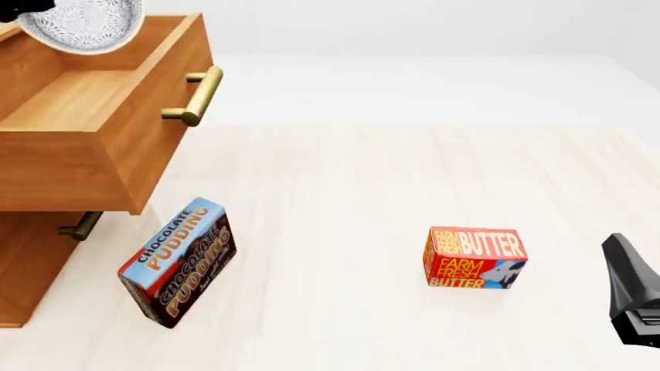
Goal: Put the bowl in the top drawer of the cabinet.
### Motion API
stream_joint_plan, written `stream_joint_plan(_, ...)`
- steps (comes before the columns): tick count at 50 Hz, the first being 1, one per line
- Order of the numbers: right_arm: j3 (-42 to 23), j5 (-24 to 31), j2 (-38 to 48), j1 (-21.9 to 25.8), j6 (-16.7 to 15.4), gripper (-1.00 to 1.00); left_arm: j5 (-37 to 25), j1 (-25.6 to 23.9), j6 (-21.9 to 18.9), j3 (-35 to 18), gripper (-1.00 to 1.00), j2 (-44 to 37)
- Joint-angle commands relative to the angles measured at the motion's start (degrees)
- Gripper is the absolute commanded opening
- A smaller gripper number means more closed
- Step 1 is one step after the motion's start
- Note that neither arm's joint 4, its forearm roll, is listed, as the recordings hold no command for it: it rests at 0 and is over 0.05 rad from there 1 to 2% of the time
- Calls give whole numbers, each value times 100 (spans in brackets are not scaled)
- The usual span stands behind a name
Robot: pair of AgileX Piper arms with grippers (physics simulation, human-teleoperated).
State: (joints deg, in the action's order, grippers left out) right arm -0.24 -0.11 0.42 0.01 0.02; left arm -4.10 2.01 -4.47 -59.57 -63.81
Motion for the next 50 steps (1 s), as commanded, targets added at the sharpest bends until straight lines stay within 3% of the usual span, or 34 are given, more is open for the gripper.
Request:
stream_joint_plan(1, 0, 0, -1, 0, -1, 100, 203, 208, -60, 52, -100, -201)
stream_joint_plan(31, 0, 0, 0, 0, 0, 100, 732, 603, 12, 221, -100, -1097)
stream_joint_plan(50, 0, 0, 0, -1, 1, 100, 703, 534, 74, 250, -100, -1282)
